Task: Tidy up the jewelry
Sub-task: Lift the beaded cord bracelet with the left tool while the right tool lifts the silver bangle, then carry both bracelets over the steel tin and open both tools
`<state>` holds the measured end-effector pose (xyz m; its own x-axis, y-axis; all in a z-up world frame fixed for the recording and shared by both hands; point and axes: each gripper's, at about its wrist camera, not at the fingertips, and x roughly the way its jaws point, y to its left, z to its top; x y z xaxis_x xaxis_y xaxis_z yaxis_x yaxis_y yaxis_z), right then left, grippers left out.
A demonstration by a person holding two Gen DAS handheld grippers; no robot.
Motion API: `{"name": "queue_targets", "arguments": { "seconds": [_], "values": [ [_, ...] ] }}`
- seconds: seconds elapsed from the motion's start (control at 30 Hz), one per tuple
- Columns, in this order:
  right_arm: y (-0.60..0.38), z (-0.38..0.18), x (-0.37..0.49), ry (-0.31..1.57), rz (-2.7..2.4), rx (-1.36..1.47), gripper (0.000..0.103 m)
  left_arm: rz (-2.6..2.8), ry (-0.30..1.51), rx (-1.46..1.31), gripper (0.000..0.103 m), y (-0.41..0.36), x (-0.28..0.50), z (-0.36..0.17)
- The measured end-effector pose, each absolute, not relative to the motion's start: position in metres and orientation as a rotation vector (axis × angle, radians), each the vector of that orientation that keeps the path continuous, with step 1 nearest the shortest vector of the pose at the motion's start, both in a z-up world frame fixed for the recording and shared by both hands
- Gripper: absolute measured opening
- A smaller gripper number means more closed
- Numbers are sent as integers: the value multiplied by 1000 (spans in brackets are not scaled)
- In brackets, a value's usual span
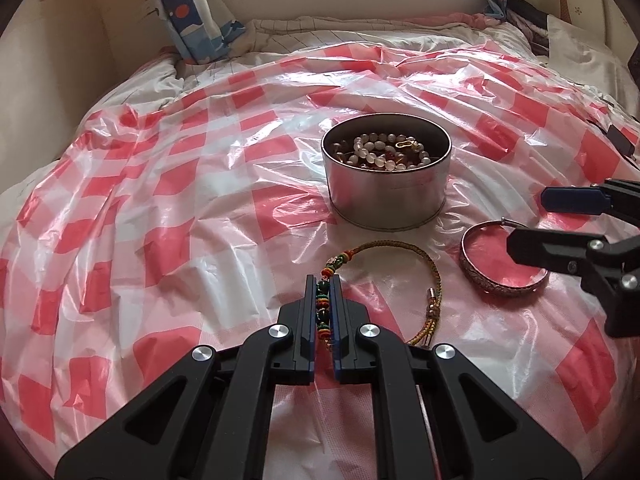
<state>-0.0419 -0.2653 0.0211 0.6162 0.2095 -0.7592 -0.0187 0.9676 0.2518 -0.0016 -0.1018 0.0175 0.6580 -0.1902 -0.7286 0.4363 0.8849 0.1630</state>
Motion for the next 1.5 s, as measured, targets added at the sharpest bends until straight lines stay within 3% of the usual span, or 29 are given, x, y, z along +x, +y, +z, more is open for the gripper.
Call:
{"name": "queue_targets", "arguments": {
  "seconds": [0.23, 0.33, 1.5],
  "values": [
    [-245, 0, -35, 1001, 149, 123, 74, -353, 837, 349, 7, -102, 5, 5],
    [-240, -3, -35, 1010, 137, 77, 62, -362, 831, 363, 6, -104, 2, 6],
    [-269, 57, -37, 804, 115, 170, 62, -504, 591, 222, 6, -108, -5, 100]
  ]
}}
